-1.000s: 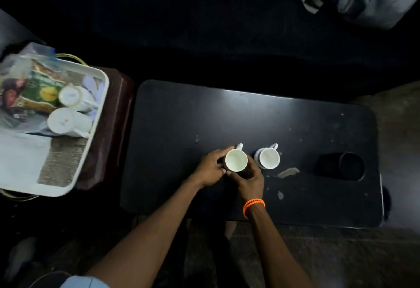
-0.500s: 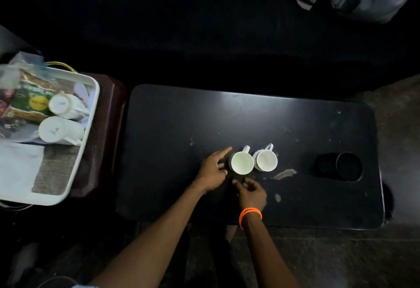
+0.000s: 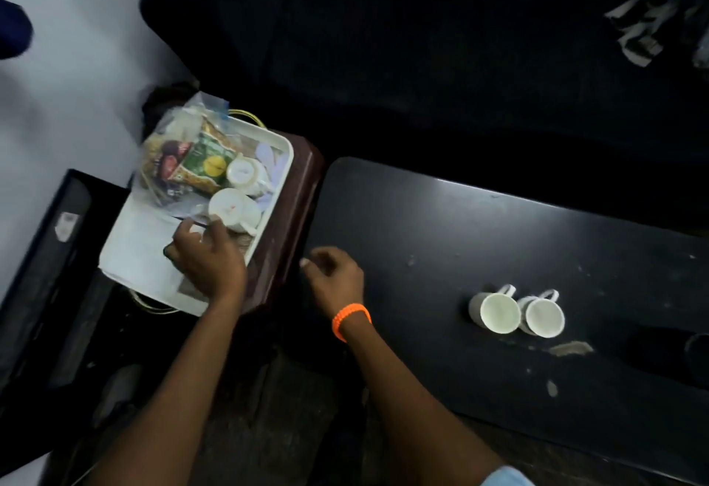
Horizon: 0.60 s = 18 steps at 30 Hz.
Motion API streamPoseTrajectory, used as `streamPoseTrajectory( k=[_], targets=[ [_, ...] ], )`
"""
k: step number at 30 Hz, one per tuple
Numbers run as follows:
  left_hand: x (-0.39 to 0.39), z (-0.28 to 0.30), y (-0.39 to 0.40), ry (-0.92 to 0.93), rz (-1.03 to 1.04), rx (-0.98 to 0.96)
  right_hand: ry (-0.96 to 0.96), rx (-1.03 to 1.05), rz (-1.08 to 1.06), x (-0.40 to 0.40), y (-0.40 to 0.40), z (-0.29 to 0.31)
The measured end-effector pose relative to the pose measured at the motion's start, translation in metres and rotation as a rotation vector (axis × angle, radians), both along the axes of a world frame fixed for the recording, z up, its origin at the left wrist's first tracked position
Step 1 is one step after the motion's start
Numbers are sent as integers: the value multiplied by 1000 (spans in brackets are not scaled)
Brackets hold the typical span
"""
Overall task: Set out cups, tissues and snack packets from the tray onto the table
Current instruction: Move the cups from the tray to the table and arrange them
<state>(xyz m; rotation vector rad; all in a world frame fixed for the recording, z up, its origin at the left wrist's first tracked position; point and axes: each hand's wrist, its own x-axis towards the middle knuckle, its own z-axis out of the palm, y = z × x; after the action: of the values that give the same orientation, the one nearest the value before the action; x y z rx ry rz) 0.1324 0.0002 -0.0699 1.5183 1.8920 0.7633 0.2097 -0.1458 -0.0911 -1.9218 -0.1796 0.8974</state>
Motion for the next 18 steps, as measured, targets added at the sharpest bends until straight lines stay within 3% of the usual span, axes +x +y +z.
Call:
streamPoseTrajectory(
  k=[2,7,9,12,18],
  targets=[
    [-14,-5,30,-9,27,-188,-91,67,130,-3,41,8],
    [-16,1,65,-389,-116,-665,-82,-2,306,-2,116,17],
    [-16,6,71,-426,-83,-701,-21,-85,374,-4,128,16],
    [-15,9,78,-471,3,-681,77,-75,268,-10,126,19],
    [-8,18,59,-430,-40,-576,218,343,-81,-12,94,24]
  ],
)
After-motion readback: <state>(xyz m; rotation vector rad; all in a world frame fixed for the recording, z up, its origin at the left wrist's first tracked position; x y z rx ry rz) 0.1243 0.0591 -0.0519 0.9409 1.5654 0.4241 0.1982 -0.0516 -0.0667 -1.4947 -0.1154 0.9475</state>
